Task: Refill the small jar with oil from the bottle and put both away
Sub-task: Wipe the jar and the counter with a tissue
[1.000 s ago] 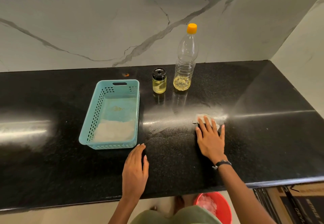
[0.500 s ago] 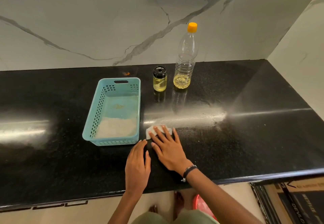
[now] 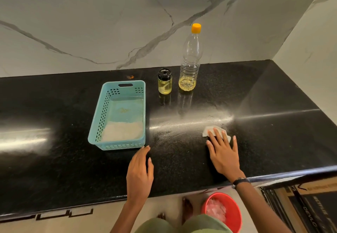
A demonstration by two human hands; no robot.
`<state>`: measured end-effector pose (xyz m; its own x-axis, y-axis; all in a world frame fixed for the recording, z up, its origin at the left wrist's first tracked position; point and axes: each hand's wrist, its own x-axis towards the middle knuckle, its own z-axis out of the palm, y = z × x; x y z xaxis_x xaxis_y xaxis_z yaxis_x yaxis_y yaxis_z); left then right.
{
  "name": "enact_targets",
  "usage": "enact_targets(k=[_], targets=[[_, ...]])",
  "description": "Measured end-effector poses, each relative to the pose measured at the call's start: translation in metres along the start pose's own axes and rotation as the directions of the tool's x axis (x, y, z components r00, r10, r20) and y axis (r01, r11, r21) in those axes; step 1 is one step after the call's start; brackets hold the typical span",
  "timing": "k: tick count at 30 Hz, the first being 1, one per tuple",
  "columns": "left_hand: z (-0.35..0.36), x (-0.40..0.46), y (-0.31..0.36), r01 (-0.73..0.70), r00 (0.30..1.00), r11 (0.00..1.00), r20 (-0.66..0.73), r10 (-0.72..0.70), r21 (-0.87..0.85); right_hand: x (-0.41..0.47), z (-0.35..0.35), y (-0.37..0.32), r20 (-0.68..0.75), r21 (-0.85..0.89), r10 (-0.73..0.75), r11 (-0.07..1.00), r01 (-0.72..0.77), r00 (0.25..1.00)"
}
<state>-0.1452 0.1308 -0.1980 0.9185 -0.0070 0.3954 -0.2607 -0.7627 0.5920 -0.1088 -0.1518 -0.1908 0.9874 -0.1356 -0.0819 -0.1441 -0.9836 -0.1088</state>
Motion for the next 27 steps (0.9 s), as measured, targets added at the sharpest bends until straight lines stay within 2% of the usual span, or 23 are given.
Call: enact_targets(k=[4,8,12,17,19,23,27], targets=[[-0.005,-0.009,-0.008,-0.005,1.000,1.000,0.002,0.005,0.014,-0.026,0.000,-0.029,0.010,0.086,-0.013,0.996,0.012,1.000],[-0.006,-0.013,-0.011,-0.004,1.000,1.000,0.022,0.004,0.012,-0.027,0.007,-0.080,0.005,0.112,-0.140,0.984,0.139,0.990],[-0.008,-0.016,-0.012,-0.029,0.999,1.000,0.034,0.029,0.006,-0.044,0.017,-0.124,0.013,0.097,-0.320,0.944,0.317,0.947],[-0.007,-0.017,-0.013,-0.051,0.998,0.999,0.026,0.051,0.000,-0.076,0.023,-0.096,-0.045,0.041,-0.447,0.893,0.449,0.893],[-0.006,-0.016,-0.014,-0.057,0.998,0.998,0.027,0.057,-0.001,-0.074,0.020,-0.072,-0.076,0.021,-0.402,0.914,0.404,0.913],[-0.005,-0.017,-0.017,-0.054,0.998,0.999,0.037,0.054,-0.003,-0.052,0.009,-0.023,-0.036,0.006,-0.169,0.986,0.169,0.985],[-0.005,-0.017,-0.017,-0.048,0.998,0.999,0.043,0.048,-0.010,-0.044,0.006,0.008,-0.021,-0.020,-0.008,1.000,0.007,1.000]])
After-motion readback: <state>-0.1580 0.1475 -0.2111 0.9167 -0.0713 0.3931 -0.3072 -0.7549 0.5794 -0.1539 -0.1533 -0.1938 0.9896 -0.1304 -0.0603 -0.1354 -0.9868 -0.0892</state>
